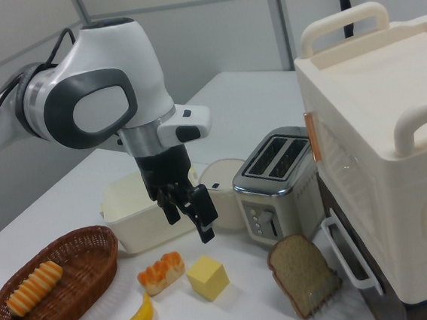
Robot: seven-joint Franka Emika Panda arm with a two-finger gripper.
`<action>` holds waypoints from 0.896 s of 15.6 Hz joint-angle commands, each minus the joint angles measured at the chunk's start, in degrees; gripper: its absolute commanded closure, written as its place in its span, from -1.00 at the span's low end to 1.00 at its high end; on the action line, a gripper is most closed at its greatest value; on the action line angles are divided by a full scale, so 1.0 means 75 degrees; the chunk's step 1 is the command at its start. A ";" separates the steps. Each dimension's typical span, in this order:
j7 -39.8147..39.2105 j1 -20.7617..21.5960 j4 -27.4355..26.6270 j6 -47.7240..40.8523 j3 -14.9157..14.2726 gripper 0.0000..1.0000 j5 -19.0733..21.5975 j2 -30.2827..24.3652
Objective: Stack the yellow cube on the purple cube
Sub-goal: 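Move the gripper from its start pose toward the yellow cube, then lower the open gripper over the yellow cube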
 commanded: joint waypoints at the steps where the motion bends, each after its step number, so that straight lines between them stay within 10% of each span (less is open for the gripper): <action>1: -0.0149 -0.0137 0.0075 -0.0094 0.0072 -1.00 0.0213 0.0017; 8: 0.0250 -0.1696 -0.1318 0.1989 0.2249 -1.00 0.0237 0.0285; 14: 0.0297 -0.1591 -0.1284 0.2740 0.2650 -1.00 0.0119 0.1141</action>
